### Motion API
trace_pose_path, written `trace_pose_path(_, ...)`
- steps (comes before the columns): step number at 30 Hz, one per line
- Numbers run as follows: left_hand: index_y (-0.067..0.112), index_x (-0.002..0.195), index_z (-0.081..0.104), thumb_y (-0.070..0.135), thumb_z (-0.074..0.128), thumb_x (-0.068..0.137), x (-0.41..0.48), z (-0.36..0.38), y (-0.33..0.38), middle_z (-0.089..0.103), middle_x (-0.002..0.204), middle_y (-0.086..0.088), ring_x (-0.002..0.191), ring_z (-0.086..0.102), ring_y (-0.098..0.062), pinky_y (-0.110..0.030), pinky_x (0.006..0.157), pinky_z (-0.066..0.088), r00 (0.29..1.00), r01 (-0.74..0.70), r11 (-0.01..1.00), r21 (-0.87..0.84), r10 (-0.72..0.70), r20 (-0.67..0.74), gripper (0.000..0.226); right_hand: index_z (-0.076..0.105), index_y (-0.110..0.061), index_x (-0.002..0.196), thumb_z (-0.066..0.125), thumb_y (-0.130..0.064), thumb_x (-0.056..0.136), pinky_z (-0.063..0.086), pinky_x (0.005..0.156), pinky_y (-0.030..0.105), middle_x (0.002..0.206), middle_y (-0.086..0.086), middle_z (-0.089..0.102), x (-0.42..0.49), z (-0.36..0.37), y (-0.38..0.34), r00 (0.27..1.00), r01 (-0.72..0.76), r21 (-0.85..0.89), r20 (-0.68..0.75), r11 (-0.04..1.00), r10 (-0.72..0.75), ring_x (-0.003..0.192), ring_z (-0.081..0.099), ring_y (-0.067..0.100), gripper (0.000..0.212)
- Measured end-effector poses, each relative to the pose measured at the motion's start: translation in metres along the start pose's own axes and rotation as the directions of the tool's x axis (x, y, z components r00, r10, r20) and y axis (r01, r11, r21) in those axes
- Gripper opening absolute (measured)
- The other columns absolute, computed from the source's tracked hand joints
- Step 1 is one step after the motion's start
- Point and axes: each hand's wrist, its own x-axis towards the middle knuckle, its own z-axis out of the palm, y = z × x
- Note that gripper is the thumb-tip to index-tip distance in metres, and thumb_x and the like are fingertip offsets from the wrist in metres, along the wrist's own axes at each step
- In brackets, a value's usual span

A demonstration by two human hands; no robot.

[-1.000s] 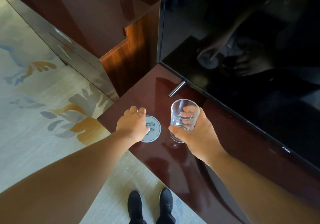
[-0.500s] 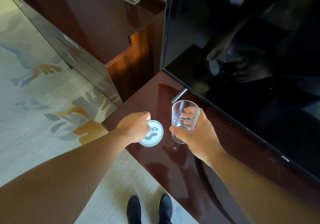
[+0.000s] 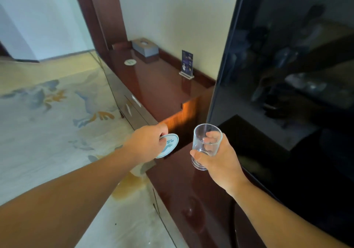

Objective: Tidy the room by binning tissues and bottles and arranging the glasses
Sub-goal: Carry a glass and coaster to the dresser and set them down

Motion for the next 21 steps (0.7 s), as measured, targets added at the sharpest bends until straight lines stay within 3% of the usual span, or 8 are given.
trace_pose_path(4,0.023,0.086,0.05,0.027,0.048,0.093,-0.014,-0.034,-0.012,0.061,0.076,0.005,0.071,0.057,-0.019,-0.033,0.059,0.043,0.997,0.045,0.999,0.004,-0.045,-0.069,0.008,0.045,-0.039,0.119,0.082,-0.037,0.073,0.048,0.075,0.011,0.104,-0.026,0.057,0.004,0.008,-0.033,0.996,0.072,0.019,0.058,0.997,-0.073,0.095,0.061,0.005,0.06)
trace_pose_path(17,0.02,0.087,0.052,0.024,0.049,0.093,-0.035,-0.114,-0.093,0.062,0.075,0.002,0.073,0.056,-0.022,-0.036,0.061,0.041,0.977,0.059,0.998,0.025,-0.053,-0.206,0.008,0.048,-0.032,0.117,0.086,-0.032,0.069,0.055,0.087,0.028,0.109,-0.014,0.06,0.023,0.077,-0.118,0.979,0.161,0.072,0.111,0.984,-0.168,0.101,0.063,0.009,0.061)
trace_pose_path(21,0.022,0.087,0.05,0.025,0.049,0.093,-0.035,-0.138,-0.137,0.063,0.078,0.002,0.074,0.057,-0.023,-0.036,0.061,0.043,0.98,0.048,0.999,0.021,-0.043,-0.195,0.006,0.047,-0.03,0.119,0.085,-0.033,0.07,0.053,0.082,0.021,0.108,-0.016,0.06,0.029,0.117,-0.15,0.979,0.179,0.043,0.091,0.983,-0.182,0.099,0.062,0.007,0.062)
